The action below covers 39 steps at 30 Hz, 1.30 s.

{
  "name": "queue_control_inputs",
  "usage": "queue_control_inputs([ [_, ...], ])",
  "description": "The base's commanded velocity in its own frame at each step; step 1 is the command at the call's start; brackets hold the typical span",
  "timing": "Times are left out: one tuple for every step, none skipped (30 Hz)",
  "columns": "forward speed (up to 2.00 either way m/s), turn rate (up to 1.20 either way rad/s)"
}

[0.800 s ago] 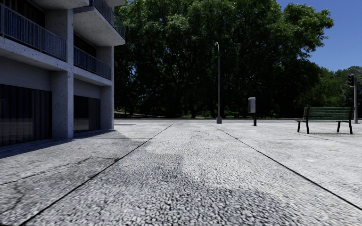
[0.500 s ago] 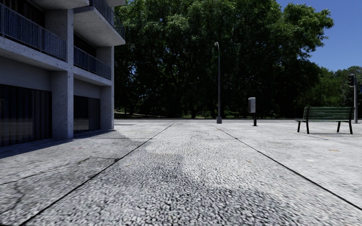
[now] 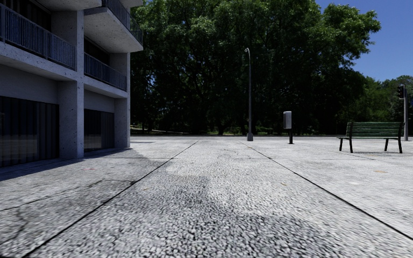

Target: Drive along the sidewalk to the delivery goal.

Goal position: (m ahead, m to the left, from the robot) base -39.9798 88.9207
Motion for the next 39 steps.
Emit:
queue_control_inputs([
  [0.0,0.0],
  [0.0,0.0],
  [0.0,0.0],
  [0.0,0.0],
  [0.0,0.0],
  [0.0,0.0],
  [1.58,0.0],
  [1.58,0.0],
  [2.0,0.0],
  [2.0,0.0],
  [2.0,0.0],
  [2.0,0.0],
  [2.0,0.0],
  [2.0,0.0],
  [2.0,0.0],
  [2.0,0.0],
  [2.0,0.0],
  [2.0,0.0],
  [2.0,0.0],
  [2.0,0.0],
  [2.0,0.0],
  [2.0,0.0],
  [2.0,0.0],
  [2.0,0.0],
  [2.0,0.0],
  [2.0,0.0],
  [2.0,0.0],
  [2.0,0.0],
  [2.0,0.0],
  [2.0,0.0],
  [2.0,0.0],
  [2.0,0.0],
  [2.0,0.0],
  [2.0,0.0],
  [2.0,0.0],
  [2.0,0.0],
  [2.0,0.0],
  [2.0,0.0],
  [2.0,0.0],
])
